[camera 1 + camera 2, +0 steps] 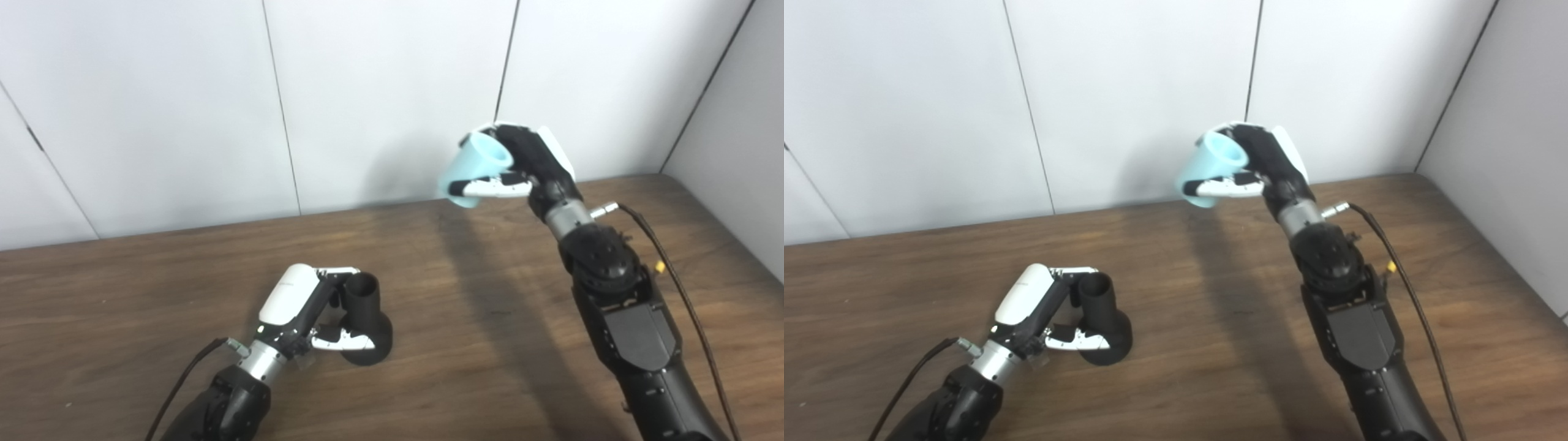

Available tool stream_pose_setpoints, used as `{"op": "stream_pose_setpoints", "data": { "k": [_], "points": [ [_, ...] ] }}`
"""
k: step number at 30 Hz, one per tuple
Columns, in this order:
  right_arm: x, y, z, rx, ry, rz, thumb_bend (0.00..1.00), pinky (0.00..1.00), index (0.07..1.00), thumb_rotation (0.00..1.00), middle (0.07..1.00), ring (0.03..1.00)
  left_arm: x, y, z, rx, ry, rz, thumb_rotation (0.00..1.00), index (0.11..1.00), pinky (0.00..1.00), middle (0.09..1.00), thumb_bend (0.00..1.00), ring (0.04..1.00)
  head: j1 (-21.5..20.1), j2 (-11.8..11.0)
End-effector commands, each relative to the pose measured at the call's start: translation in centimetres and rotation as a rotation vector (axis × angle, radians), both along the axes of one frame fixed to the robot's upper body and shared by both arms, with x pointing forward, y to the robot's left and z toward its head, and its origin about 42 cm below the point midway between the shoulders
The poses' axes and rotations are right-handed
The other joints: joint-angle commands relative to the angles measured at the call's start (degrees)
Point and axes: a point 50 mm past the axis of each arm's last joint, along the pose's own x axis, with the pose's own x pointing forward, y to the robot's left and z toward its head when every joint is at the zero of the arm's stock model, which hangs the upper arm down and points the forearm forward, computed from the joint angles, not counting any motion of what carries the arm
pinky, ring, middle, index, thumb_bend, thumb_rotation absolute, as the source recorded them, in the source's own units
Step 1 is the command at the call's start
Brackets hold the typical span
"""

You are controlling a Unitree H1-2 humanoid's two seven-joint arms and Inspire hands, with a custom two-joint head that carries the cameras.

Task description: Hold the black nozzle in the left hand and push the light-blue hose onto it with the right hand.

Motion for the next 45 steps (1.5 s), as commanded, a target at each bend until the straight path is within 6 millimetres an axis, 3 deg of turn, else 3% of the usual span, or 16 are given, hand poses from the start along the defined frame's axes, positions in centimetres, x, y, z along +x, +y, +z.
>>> {"op": "stream_pose_setpoints", "data": {
  "k": [1, 10, 21, 30, 45],
  "points": [
    [0.1, 1.5, 4.2, -0.034, -0.089, 0.074, 0.52, 0.31, 0.521, 0.00, 0.490, 0.399, -4.3, 0.2, -7.0, 0.106, 0.203, 0.015, 0.00, 0.528, 0.33, 0.444, 0.50, 0.386, 0.3, 0.1],
    [-1.1, 6.0, 7.6, -0.285, -0.033, 0.291, 0.52, 0.31, 0.519, 0.00, 0.483, 0.406, -4.4, -0.6, -7.0, 0.103, 0.204, 0.011, 0.00, 0.532, 0.32, 0.443, 0.50, 0.392, 2.9, 0.8],
    [-2.2, 8.4, 7.2, -0.391, -0.021, 0.402, 0.52, 0.32, 0.504, 0.00, 0.487, 0.410, -4.5, -1.2, -6.9, 0.106, 0.197, 0.017, 0.00, 0.531, 0.30, 0.441, 0.50, 0.380, 4.4, 2.1],
    [-3.0, 8.8, 5.8, -0.409, 0.009, 0.433, 0.52, 0.36, 0.494, 0.00, 0.488, 0.428, -4.4, -1.3, -6.7, 0.116, 0.190, 0.027, 0.00, 0.529, 0.31, 0.448, 0.50, 0.384, 4.8, 3.0],
    [-2.8, 7.3, 3.0, -0.413, 0.026, 0.430, 0.52, 0.32, 0.506, 0.00, 0.493, 0.393, -4.3, -1.0, -6.5, 0.102, 0.191, 0.026, 0.00, 0.513, 0.32, 0.438, 0.50, 0.379, 5.0, 4.0]
  ]
}}
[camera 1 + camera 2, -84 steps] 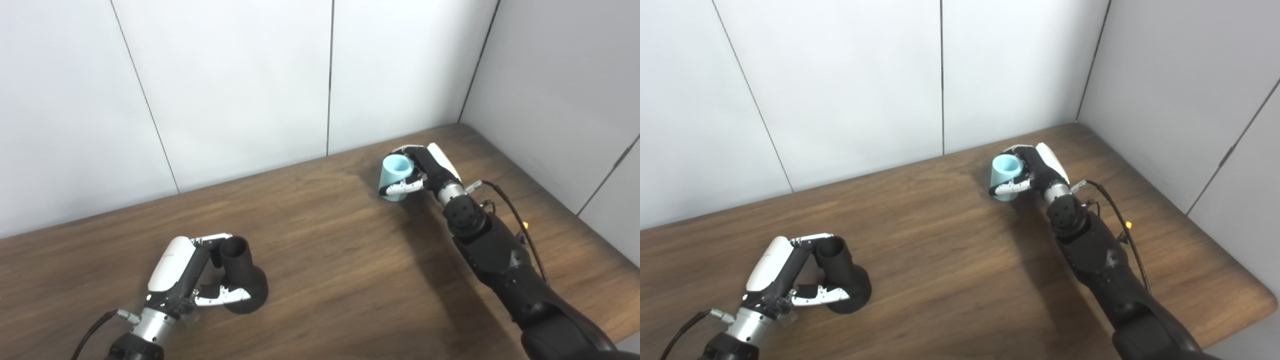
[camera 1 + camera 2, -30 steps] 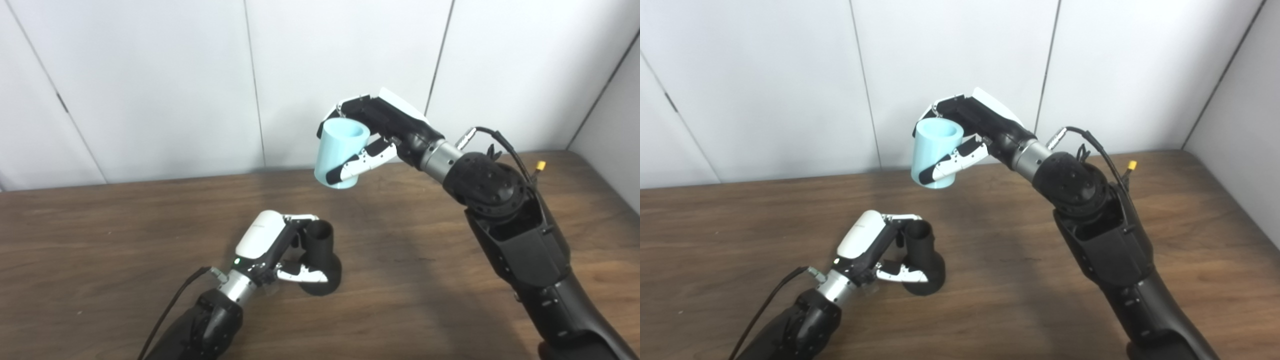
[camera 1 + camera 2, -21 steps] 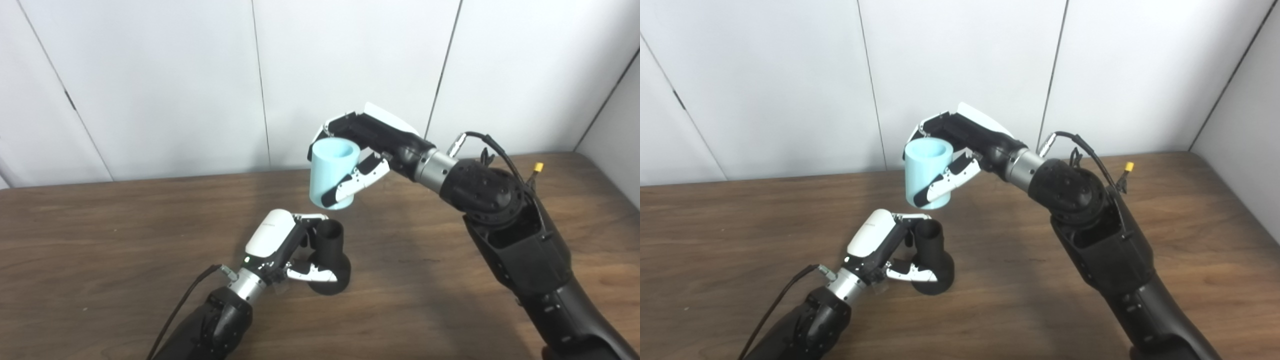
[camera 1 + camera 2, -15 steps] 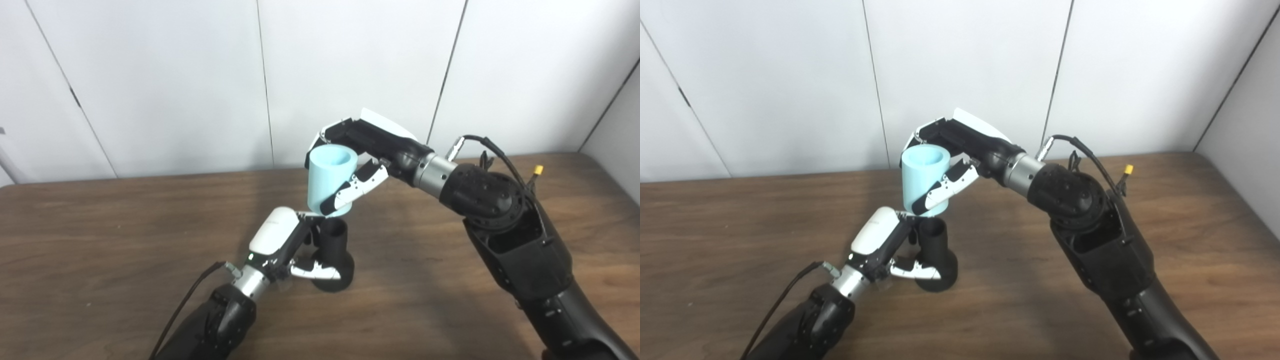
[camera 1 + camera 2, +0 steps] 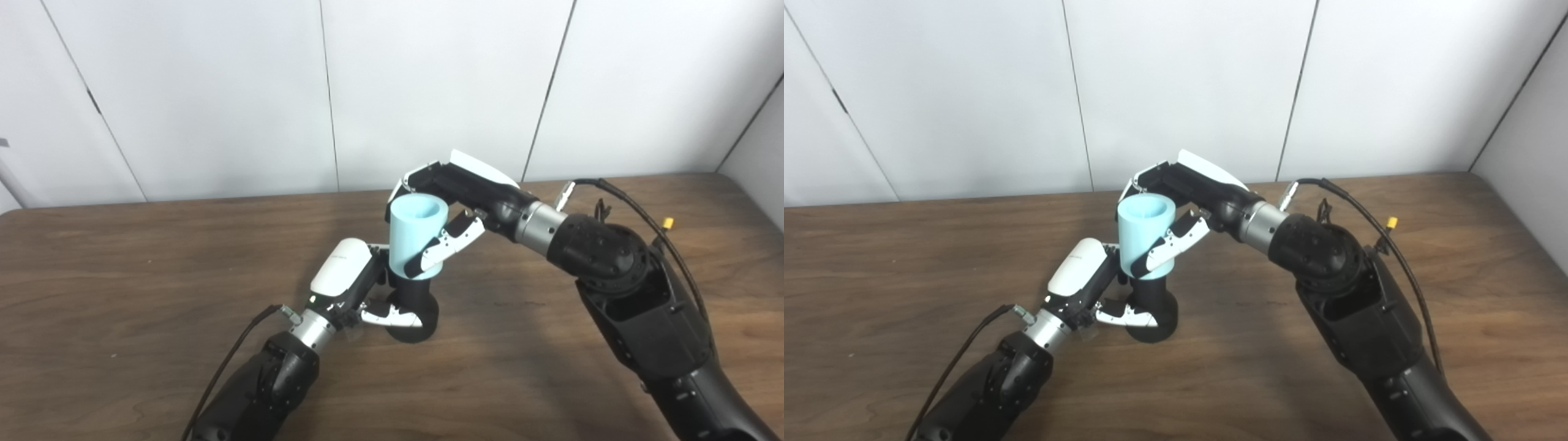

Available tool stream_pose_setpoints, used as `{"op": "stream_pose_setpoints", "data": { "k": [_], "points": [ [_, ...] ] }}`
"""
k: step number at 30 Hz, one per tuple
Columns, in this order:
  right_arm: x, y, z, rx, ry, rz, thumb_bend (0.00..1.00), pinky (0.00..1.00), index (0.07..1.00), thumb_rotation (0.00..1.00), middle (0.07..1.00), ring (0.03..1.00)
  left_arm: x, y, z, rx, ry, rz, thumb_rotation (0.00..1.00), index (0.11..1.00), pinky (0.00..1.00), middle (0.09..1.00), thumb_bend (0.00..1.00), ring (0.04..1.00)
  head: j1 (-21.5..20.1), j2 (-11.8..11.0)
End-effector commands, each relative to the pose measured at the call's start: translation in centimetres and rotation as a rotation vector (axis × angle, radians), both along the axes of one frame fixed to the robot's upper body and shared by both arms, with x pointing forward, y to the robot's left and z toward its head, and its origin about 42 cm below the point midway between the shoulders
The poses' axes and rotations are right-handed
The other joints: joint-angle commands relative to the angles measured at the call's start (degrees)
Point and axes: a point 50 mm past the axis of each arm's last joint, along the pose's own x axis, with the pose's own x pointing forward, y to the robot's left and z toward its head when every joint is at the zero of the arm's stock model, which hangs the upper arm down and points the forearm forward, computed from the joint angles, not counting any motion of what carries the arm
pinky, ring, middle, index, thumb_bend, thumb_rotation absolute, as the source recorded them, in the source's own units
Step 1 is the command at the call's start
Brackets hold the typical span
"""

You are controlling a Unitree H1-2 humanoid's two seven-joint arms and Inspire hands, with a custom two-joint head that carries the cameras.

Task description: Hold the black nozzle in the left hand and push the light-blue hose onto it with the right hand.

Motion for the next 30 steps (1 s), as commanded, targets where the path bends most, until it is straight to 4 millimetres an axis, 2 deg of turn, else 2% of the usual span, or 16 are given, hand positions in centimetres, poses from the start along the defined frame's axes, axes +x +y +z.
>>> {"op": "stream_pose_setpoints", "data": {
  "k": [1, 12, 22, 30],
  "points": [
    [0.3, -0.5, 1.8, 0.009, -0.099, -0.001, 0.52, 0.31, 0.507, 0.00, 0.492, 0.391, -4.1, 1.1, -6.5, 0.098, 0.190, 0.020, 0.00, 0.526, 0.32, 0.443, 0.50, 0.383, -0.1, 0.0],
    [1.0, -0.9, 1.1, 0.022, -0.125, -0.022, 0.52, 0.33, 0.494, 0.00, 0.490, 0.400, -4.2, 1.1, -6.4, 0.096, 0.189, 0.017, 0.00, 0.515, 0.31, 0.436, 0.50, 0.379, 0.1, 0.6],
    [1.5, -0.4, 1.0, 0.083, -0.157, -0.064, 0.52, 0.34, 0.487, 0.00, 0.488, 0.414, -4.3, 1.1, -6.3, 0.104, 0.203, 0.020, 0.00, 0.533, 0.32, 0.443, 0.50, 0.389, 0.3, 0.8],
    [1.4, 0.3, 0.0, 0.117, -0.123, -0.067, 0.52, 0.32, 0.505, 0.00, 0.489, 0.405, -4.2, 1.0, -6.1, 0.104, 0.200, 0.019, 0.00, 0.511, 0.32, 0.438, 0.50, 0.376, 0.4, 1.3]
  ]
}}
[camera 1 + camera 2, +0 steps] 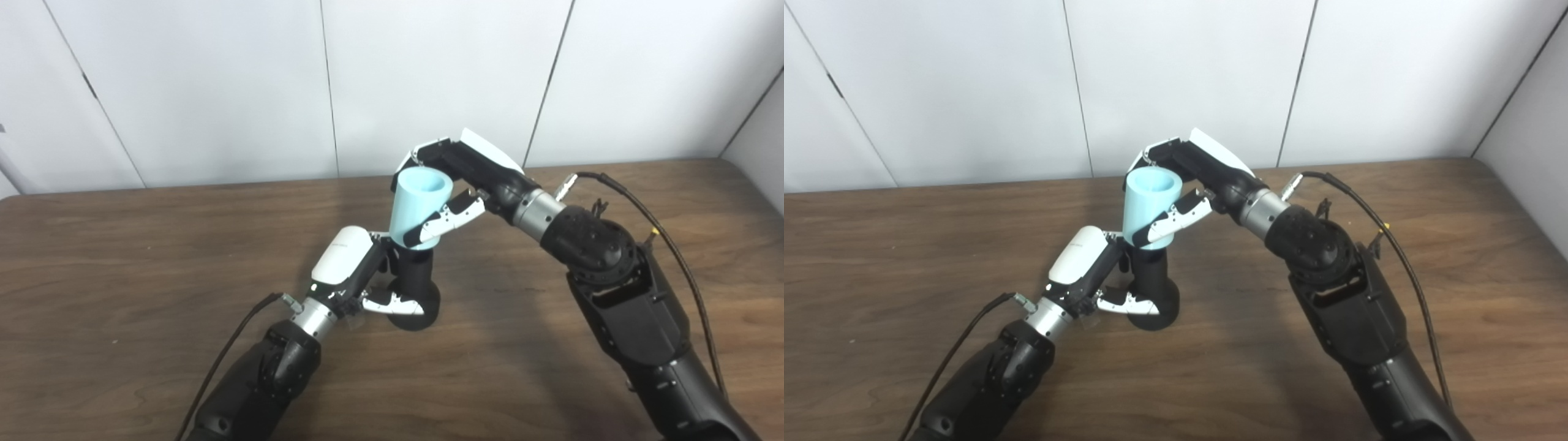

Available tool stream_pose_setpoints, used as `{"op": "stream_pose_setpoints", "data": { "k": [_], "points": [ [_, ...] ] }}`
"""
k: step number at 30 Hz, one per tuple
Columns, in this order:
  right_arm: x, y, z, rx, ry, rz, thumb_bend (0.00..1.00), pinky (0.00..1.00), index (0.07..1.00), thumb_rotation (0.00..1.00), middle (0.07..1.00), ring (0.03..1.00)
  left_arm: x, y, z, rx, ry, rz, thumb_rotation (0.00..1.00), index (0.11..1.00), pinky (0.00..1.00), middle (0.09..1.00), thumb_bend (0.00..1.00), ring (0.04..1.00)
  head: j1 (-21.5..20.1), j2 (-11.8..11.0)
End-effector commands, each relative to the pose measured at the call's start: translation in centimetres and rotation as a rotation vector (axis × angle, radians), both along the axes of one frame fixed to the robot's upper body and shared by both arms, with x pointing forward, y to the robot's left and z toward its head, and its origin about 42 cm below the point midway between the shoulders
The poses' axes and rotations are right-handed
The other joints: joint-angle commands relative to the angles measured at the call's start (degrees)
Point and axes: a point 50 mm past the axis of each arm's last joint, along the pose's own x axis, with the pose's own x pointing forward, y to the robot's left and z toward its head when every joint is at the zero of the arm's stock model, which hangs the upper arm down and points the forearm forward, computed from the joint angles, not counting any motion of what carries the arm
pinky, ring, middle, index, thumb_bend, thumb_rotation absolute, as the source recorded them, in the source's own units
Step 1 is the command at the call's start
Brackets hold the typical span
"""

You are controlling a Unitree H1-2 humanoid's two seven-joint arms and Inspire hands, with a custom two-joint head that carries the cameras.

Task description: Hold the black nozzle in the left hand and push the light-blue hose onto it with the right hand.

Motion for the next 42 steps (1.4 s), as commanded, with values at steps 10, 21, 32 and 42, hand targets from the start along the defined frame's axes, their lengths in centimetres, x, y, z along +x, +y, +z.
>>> {"op": "stream_pose_setpoints", "data": {
  "k": [10, 21, 32, 42],
  "points": [
    [-0.7, 0.8, -0.1, -0.037, -0.018, 0.066, 0.52, 0.34, 0.498, 0.00, 0.491, 0.421, -3.8, 0.9, -6.0, 0.112, 0.190, 0.009, 0.00, 0.509, 0.32, 0.439, 0.50, 0.383, 0.4, 0.5],
    [-1.2, -0.8, 0.3, -0.135, -0.004, 0.079, 0.52, 0.34, 0.500, 0.00, 0.483, 0.411, -3.5, 1.0, -5.8, 0.114, 0.183, 0.011, 0.00, 0.531, 0.31, 0.439, 0.50, 0.383, 0.2, 1.3],
    [-1.1, -1.4, 0.8, -0.161, 0.002, 0.092, 0.52, 0.34, 0.503, 0.00, 0.481, 0.411, -3.6, 1.2, -6.1, 0.126, 0.197, 0.015, 0.00, 0.534, 0.31, 0.439, 0.50, 0.384, 0.2, 1.3],
    [-1.0, -1.6, 1.6, -0.146, -0.019, 0.096, 0.52, 0.35, 0.502, 0.00, 0.484, 0.416, -3.5, 1.2, -5.9, 0.130, 0.190, 0.014, 0.00, 0.528, 0.31, 0.435, 0.50, 0.380, 0.0, 1.7]
  ]
}}
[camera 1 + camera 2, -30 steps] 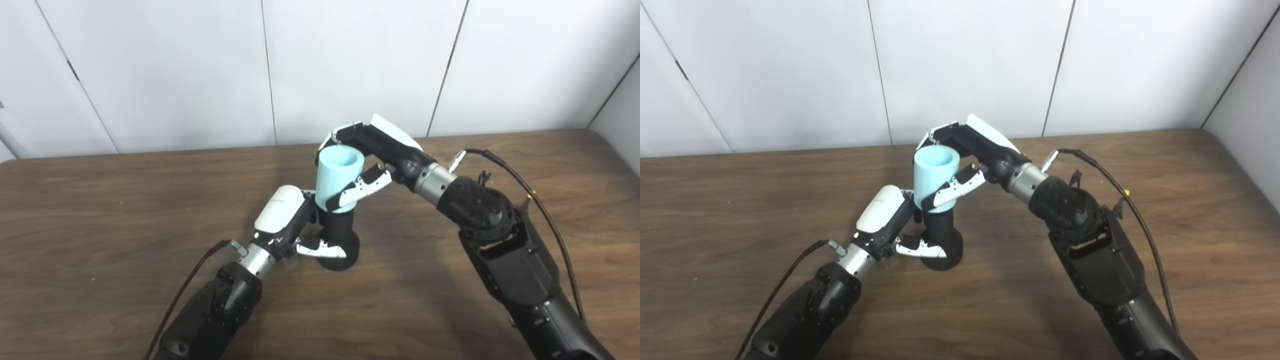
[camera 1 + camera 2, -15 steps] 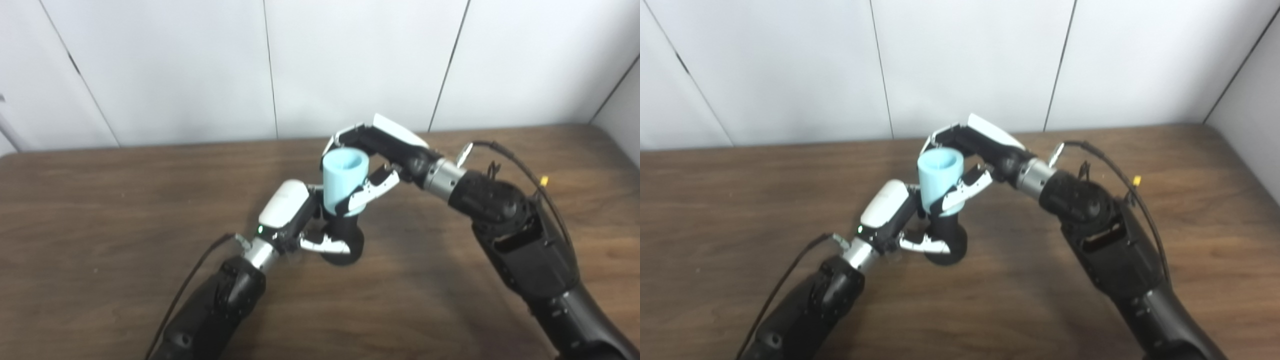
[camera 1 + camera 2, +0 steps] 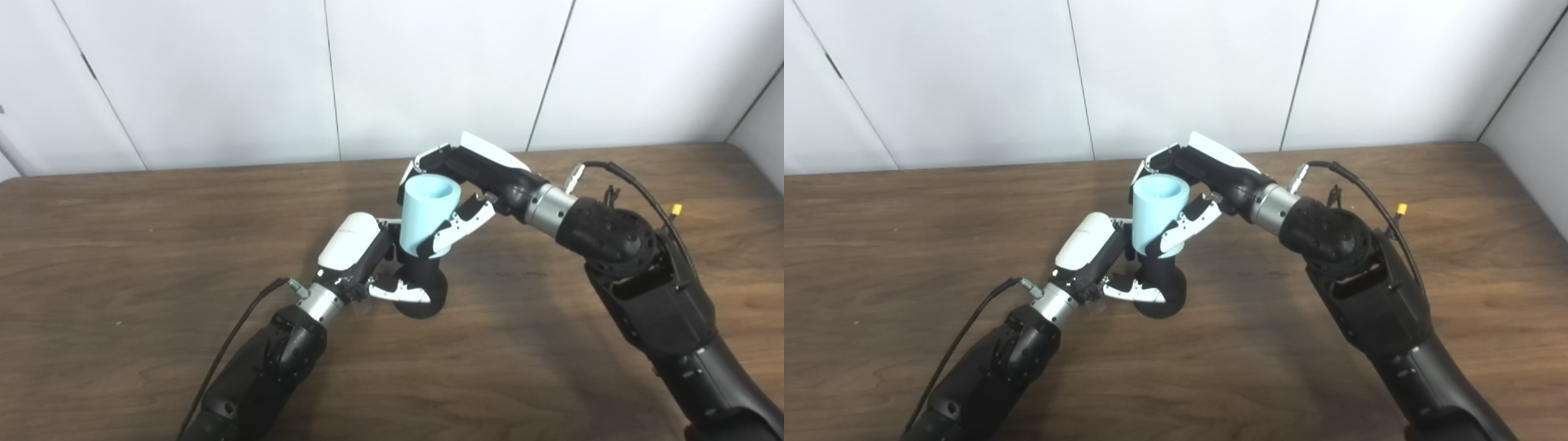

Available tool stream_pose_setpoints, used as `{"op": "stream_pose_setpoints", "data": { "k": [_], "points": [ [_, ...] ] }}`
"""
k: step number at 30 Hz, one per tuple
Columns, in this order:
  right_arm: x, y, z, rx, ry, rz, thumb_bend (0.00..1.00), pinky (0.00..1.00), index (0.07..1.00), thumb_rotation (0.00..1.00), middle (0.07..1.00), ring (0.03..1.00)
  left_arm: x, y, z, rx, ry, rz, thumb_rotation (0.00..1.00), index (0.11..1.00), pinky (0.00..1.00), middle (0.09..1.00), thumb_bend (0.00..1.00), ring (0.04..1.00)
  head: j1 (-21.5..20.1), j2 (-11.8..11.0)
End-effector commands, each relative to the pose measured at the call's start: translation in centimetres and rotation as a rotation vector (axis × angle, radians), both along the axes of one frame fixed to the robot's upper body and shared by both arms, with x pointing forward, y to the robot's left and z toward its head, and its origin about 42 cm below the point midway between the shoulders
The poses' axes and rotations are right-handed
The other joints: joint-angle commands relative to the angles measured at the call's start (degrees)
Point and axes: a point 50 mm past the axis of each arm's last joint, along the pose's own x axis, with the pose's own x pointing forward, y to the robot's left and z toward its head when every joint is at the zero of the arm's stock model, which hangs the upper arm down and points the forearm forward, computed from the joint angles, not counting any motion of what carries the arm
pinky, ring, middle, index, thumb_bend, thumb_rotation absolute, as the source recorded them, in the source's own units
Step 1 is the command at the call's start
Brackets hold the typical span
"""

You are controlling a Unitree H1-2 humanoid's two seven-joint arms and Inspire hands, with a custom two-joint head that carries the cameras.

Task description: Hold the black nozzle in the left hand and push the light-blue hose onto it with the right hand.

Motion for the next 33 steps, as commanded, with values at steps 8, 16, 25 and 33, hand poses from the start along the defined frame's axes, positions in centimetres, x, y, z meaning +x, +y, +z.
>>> {"op": "stream_pose_setpoints", "data": {
  "k": [8, 16, 25, 33],
  "points": [
    [-0.3, -0.4, 1.1, -0.036, -0.037, 0.001, 0.52, 0.35, 0.499, 0.00, 0.483, 0.418, -3.2, 1.7, -5.8, 0.129, 0.178, 0.033, 0.00, 0.516, 0.30, 0.433, 0.50, 0.371, 0.2, 0.7],
    [-1.0, -0.3, -0.6, -0.037, -0.098, 0.071, 0.52, 0.36, 0.501, 0.00, 0.491, 0.415, -3.1, 1.8, -5.8, 0.112, 0.182, 0.037, 0.00, 0.534, 0.29, 0.437, 0.50, 0.378, 0.5, 1.1],
    [-2.7, 0.2, -2.7, -0.134, -0.262, 0.193, 0.52, 0.33, 0.498, 0.00, 0.509, 0.391, -3.1, 1.8, -5.7, 0.112, 0.193, 0.041, 0.00, 0.523, 0.31, 0.438, 0.50, 0.377, 0.5, 1.5],
    [-2.8, 0.4, -3.9, -0.172, -0.350, 0.235, 0.52, 0.34, 0.489, 0.00, 0.512, 0.394, -3.1, 2.0, -5.6, 0.122, 0.194, 0.044, 0.00, 0.517, 0.31, 0.436, 0.50, 0.375, 0.6, 1.9]
  ]
}}
